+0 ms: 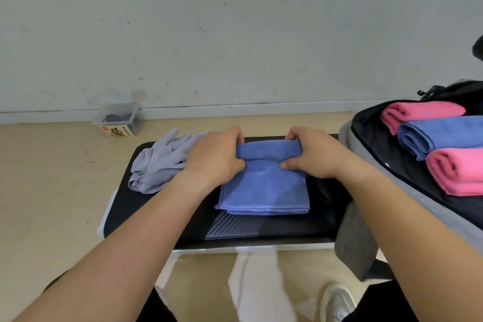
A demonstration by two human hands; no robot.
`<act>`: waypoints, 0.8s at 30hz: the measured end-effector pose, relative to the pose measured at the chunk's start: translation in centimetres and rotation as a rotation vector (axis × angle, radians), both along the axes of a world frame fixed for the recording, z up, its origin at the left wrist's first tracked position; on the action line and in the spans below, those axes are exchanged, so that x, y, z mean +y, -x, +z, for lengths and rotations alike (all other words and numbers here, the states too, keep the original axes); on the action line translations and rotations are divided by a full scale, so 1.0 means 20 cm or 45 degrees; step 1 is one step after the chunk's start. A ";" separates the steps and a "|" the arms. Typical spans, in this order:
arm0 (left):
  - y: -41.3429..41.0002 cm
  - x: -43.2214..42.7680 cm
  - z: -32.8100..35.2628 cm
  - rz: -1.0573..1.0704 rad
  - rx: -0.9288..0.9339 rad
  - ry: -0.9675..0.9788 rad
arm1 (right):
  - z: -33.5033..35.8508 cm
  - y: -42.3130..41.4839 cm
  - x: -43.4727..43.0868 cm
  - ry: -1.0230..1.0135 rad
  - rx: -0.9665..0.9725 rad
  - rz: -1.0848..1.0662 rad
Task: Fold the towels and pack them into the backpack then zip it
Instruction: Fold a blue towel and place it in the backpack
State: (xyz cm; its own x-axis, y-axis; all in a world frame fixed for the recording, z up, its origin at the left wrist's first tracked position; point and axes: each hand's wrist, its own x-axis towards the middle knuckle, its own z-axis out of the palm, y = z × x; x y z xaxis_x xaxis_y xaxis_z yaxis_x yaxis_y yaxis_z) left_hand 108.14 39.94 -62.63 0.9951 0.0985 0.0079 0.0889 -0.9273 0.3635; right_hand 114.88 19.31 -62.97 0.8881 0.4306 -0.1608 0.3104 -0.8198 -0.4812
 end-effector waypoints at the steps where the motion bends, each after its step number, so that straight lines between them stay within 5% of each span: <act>1: 0.00 0.00 0.00 0.016 -0.001 0.041 | 0.00 0.01 -0.01 -0.118 0.084 -0.058; 6: 0.04 -0.01 -0.02 0.138 0.068 0.708 | 0.02 0.08 -0.06 -0.526 0.356 -0.179; 9: 0.09 0.01 -0.04 0.078 0.075 0.844 | 0.03 0.13 -0.09 -0.607 0.400 -0.174; 19: 0.28 0.04 -0.07 -0.232 -0.077 0.305 | 0.03 0.33 -0.15 -0.164 0.022 0.030; 24: 0.34 0.07 -0.11 -0.340 -0.011 0.183 | -0.04 0.45 -0.18 -0.193 -0.080 0.111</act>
State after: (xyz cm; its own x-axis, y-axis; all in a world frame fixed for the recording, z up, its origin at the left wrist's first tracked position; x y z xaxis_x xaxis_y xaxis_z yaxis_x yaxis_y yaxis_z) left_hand 101.36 41.31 -64.93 0.9859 -0.1660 0.0213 -0.1549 -0.8565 0.4923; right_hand 105.87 15.80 -63.74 0.8527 0.5212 -0.0335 0.4104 -0.7083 -0.5744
